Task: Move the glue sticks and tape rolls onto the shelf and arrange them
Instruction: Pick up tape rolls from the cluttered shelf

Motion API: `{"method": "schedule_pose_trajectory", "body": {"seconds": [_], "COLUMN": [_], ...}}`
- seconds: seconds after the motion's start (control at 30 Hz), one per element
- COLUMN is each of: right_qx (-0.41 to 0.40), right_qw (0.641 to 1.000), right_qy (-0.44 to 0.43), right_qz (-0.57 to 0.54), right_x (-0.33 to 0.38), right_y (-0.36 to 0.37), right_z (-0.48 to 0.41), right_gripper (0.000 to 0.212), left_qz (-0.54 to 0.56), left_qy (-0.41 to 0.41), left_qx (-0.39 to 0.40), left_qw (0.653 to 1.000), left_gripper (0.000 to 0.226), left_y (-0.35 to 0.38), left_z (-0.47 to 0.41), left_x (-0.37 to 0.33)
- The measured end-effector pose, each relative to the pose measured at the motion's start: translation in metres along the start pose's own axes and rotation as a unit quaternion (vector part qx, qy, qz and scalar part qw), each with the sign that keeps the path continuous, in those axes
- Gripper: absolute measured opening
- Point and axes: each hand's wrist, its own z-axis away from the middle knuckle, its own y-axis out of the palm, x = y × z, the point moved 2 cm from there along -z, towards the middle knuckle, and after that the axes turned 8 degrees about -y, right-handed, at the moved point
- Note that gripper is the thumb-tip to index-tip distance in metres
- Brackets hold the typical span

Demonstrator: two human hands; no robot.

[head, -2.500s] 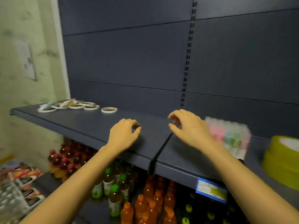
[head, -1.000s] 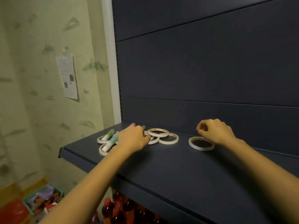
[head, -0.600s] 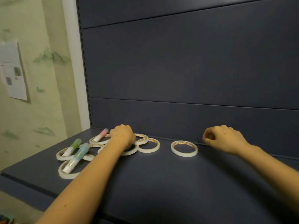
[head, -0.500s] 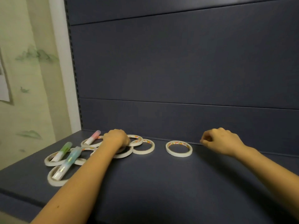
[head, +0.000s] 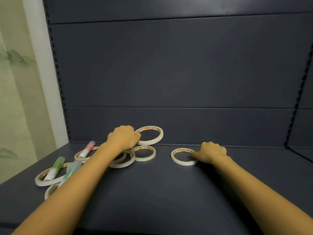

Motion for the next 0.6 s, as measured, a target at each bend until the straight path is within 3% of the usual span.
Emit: {"method": "schedule_pose_trajectory", "body": {"seconds": [0.27,0.6], "right_qx": [-0.147,-0.176], "right_qw": [0.985,0.959], "right_qy": [0.074,0.209], "right_qz": [0.046,0.074], "right_x": [-0.081,-0.216], "right_y": [-0.031,-0.071], "right_z": [0.095,0.235], "right_gripper": [0.054,0.047], "left_qz": [0.011,0.042], "left_qy": [0.132,0.322], "left_qx": [0.044,0.079], "left_qw": [0.990,0.942], "left_gripper": [0.042,0.042], "left_y": [0.025,0.054], "left_z": [0.040,0.142], "left_x": [-0.072,-0.231]}}
